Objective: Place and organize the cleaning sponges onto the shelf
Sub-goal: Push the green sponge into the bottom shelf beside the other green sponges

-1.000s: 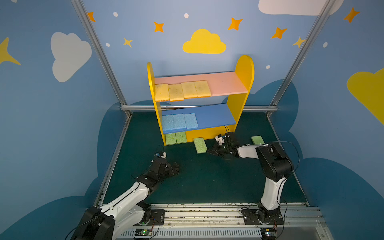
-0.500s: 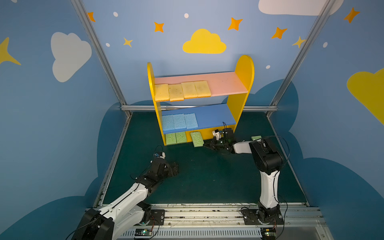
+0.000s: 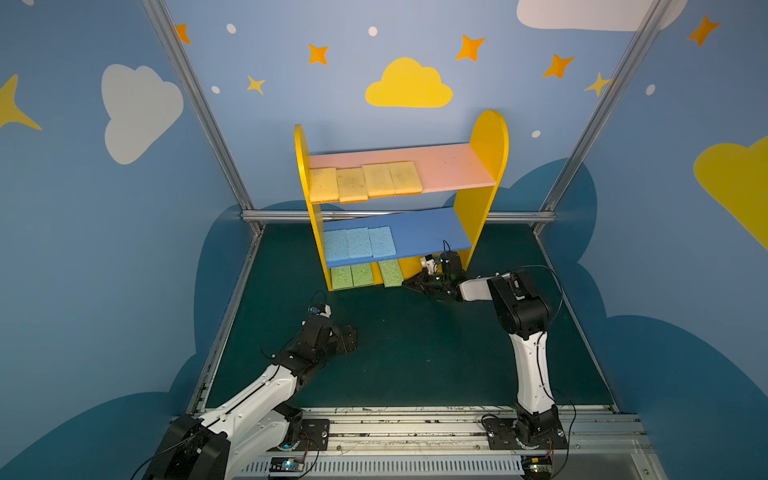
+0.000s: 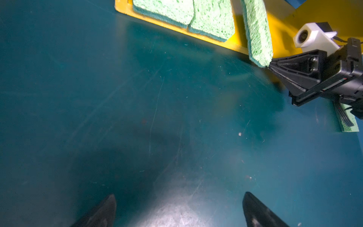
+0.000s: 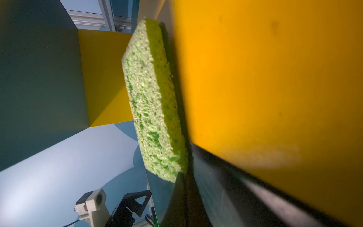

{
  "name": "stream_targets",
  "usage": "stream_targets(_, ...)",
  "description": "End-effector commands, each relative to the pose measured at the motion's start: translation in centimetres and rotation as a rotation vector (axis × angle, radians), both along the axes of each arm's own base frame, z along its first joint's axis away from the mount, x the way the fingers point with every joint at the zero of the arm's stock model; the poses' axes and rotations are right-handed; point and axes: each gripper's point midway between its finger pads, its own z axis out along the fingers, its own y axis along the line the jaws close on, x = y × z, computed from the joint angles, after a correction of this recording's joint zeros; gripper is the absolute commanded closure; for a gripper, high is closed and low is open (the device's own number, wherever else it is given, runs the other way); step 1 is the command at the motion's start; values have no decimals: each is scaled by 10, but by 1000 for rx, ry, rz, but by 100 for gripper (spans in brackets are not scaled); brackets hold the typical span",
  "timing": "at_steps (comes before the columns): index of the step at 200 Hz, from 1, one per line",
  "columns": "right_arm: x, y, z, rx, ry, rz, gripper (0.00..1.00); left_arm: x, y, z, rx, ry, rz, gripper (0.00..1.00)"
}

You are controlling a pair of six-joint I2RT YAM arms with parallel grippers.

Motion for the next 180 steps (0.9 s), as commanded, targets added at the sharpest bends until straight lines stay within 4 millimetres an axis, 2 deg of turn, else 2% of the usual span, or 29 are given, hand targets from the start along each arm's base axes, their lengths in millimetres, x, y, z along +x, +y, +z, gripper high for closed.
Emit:
stream_targets(1,9,9,8,46,-22,23,100,3,0,2,14,-2,-9,0)
stream_targets(77,15,20,7,55,-24,48,100,9,-2,3,22,4,-16,0)
stream_targets(141,11,32,0,48,-10,92,100,11,-5,0,18,19,-22,0)
stream_targets(180,11,28,-5,27,-9,75,100,10,-3,-1,20,21,-18,0)
